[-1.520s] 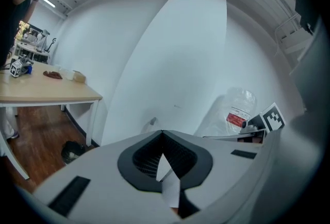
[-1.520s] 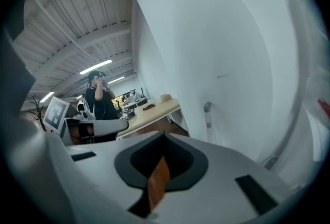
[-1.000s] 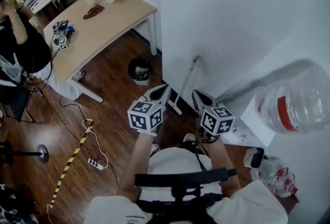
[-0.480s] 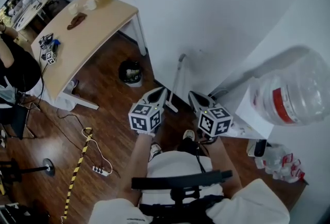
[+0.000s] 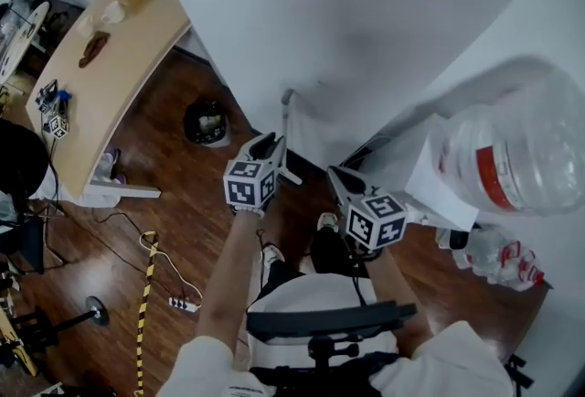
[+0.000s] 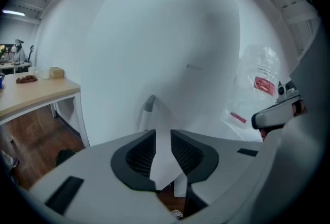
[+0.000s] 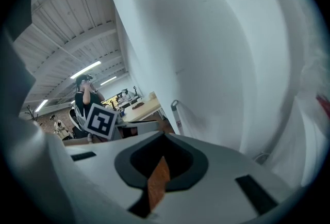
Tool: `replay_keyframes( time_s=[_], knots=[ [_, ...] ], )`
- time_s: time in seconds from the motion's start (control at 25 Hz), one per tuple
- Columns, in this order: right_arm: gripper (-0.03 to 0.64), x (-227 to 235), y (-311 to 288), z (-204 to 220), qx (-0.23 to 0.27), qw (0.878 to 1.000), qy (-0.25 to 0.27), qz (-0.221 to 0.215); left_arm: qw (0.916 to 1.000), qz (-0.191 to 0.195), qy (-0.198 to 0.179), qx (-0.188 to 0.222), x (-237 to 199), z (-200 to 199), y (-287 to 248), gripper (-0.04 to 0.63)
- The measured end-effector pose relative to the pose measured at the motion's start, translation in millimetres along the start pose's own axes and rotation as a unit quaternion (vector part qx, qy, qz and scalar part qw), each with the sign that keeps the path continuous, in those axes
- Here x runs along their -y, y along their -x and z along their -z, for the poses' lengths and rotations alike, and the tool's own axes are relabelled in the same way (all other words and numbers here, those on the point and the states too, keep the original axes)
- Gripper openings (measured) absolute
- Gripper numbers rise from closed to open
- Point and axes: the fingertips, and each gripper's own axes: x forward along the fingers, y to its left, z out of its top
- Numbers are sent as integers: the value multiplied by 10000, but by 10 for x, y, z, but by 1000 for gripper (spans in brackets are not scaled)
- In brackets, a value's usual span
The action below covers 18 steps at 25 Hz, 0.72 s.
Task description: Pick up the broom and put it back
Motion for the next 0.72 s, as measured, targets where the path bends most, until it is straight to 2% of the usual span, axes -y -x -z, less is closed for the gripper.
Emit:
replay_keyframes(
  time_s=[0.16, 0.28, 0.72],
  knots=[
    [17, 178, -56, 43, -142, 9999, -59, 8, 9997, -139, -93, -203, -162, 29, -368, 174],
    [17, 306, -112, 41, -204, 9997, -109, 16, 9989, -240, -242, -318, -270, 46, -614, 196],
    [17, 597, -243, 192, -471, 9985, -292, -6, 9947, -286, -679, -712, -461, 186, -1179, 186]
  ],
)
